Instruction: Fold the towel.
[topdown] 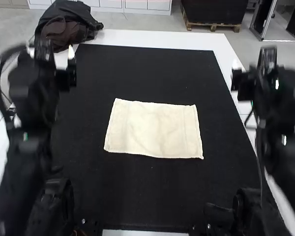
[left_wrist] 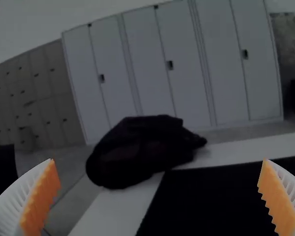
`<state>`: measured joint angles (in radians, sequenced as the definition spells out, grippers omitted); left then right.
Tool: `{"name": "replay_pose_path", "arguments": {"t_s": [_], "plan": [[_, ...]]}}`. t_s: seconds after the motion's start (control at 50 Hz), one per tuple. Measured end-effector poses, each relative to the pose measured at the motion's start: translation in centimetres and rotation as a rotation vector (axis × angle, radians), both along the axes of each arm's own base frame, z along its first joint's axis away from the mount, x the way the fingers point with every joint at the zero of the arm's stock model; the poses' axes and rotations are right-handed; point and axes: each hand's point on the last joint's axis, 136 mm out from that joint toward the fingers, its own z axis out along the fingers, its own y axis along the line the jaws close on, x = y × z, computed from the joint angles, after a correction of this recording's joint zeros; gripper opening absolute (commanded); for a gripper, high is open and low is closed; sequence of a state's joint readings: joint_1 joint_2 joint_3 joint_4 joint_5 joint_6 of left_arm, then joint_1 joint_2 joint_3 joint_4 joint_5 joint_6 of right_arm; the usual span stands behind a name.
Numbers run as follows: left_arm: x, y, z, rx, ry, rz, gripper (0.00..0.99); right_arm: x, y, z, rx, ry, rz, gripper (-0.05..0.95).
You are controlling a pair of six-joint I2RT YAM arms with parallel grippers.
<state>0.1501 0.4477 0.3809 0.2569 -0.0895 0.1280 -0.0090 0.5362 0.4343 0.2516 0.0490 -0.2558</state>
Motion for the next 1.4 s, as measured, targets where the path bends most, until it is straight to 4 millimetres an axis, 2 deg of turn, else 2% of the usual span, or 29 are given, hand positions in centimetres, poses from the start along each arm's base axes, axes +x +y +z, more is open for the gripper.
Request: {"name": "replay_pose_path", "arguments": {"t_s": [0.1,0.18,0.22,0.3,0.38,0.48,0.54,0.6,0.76,0.86,0.96,1.04,1.14,1.4], "plan": [[3.6,0.4,-0.4,-0.015,0.104,-0.010,0.959,3.1,0.2,-0.9,0.068,0.101,0.016,0.90],[6.7,0.8,-2.3,-0.030,0.203,-0.012,0.959,5.9,0.5,-3.2,0.127,0.213,0.026,0.90],[8.0,1.0,-3.8,-0.039,0.257,-0.013,0.959,7.3,0.6,-5.2,0.155,0.282,0.026,0.90],[10.4,1.2,-7.9,-0.071,0.380,-0.019,0.959,8.9,0.7,-9.8,0.191,0.417,0.019,0.90],[11.8,0.7,-13.0,-0.102,0.520,-0.044,0.959,9.5,0.7,-14.2,0.215,0.536,0.003,0.90],[12.3,-1.3,-18.2,-0.122,0.679,-0.097,0.959,9.6,0.7,-17.4,0.229,0.593,-0.007,0.91],[12.1,-2.9,-20.0,-0.125,0.740,-0.146,0.959,9.4,0.7,-18.0,0.231,0.587,-0.007,0.91],[12.1,-4.5,-20.5,-0.132,0.758,-0.195,0.959,9.3,0.7,-18.1,0.230,0.566,-0.004,0.91],[13.0,-7.8,-19.4,-0.138,0.720,-0.293,0.961,9.1,1.3,-18.4,0.232,0.561,0.027,0.91],[13.6,-9.0,-19.7,-0.160,0.728,-0.325,0.961,9.3,2.2,-18.1,0.224,0.551,0.062,0.91],[14.1,-9.4,-21.7,-0.198,0.780,-0.323,0.961,9.4,4.0,-18.1,0.206,0.549,0.108,0.91],[14.2,-9.4,-23.8,-0.226,0.838,-0.312,0.959,9.5,5.5,-19.2,0.194,0.586,0.142,0.91],[14.2,-9.4,-26.0,-0.251,0.903,-0.298,0.959,9.9,6.4,-20.9,0.186,0.634,0.159,0.91],[15.0,-9.4,-28.0,-0.268,1.008,-0.281,0.959,11.8,6.8,-23.4,0.190,0.705,0.152,0.91]]}}
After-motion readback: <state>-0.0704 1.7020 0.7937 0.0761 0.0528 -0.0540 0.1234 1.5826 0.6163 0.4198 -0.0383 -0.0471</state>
